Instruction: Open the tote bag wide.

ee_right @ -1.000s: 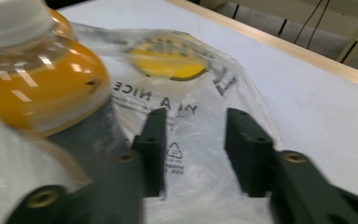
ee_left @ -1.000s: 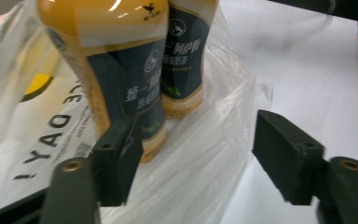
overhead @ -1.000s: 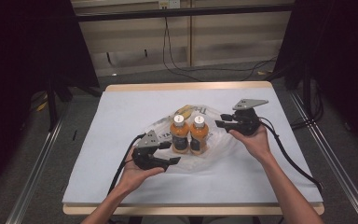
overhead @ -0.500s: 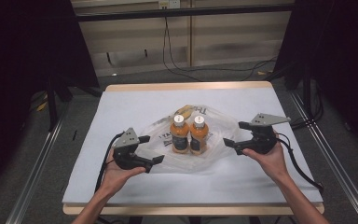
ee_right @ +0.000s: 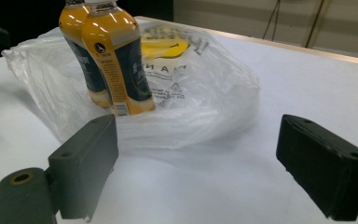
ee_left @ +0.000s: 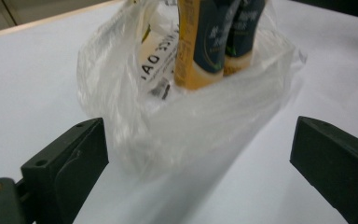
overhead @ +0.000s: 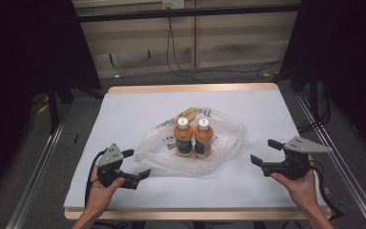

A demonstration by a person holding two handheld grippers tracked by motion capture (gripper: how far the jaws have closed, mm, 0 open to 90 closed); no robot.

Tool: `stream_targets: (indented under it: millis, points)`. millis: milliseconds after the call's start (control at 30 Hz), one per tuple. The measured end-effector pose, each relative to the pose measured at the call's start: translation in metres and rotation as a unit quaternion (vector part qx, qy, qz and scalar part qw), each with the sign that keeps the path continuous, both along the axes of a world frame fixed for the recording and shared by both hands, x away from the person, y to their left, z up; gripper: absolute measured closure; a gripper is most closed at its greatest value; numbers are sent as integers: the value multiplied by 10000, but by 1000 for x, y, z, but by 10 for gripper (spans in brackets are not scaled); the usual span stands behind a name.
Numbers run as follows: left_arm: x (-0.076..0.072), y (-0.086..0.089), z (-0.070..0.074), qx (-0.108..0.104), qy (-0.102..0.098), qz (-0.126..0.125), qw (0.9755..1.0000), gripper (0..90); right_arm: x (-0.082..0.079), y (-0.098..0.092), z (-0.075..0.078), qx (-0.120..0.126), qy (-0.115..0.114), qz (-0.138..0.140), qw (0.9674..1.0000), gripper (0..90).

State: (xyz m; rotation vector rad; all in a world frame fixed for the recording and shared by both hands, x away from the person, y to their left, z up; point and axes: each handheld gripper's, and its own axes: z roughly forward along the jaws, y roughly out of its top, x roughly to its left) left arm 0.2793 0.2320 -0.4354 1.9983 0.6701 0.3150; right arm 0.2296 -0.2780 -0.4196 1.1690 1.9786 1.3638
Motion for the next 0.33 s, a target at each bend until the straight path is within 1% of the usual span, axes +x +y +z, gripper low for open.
stream_targets:
  millis: [33, 100, 167, 200, 233, 267, 300, 333]
  points:
    - [-1, 4, 0, 38, -3, 79, 10000, 28, -4, -3, -1, 13, 14, -62, 10000, 123]
    - [-3, 13, -3, 29, 27, 158, 9999, 27, -13, -9, -3, -15, 27, -177, 9998, 119]
    - [-5, 21, -6, -19, 48, 300, 9995, 28, -20, -15, -5, -18, 43, -254, 9997, 97]
    - [-5, 24, -7, -45, 90, 334, 9994, 28, -24, -18, -6, 22, 42, -355, 9994, 93]
    - [-6, 27, -8, -3, 127, 363, 9993, 27, -29, -21, -8, 96, 14, -448, 9990, 91]
    - [-8, 30, -10, 33, 130, 448, 9989, 28, -33, -23, -9, 166, 43, -520, 9985, 91]
    - [-10, 34, -12, 69, 106, 507, 9986, 28, -36, -26, -11, 96, 55, -570, 9983, 90]
    - [-12, 38, -14, 67, 97, 548, 9984, 28, -40, -28, -13, 140, 45, -630, 9979, 79]
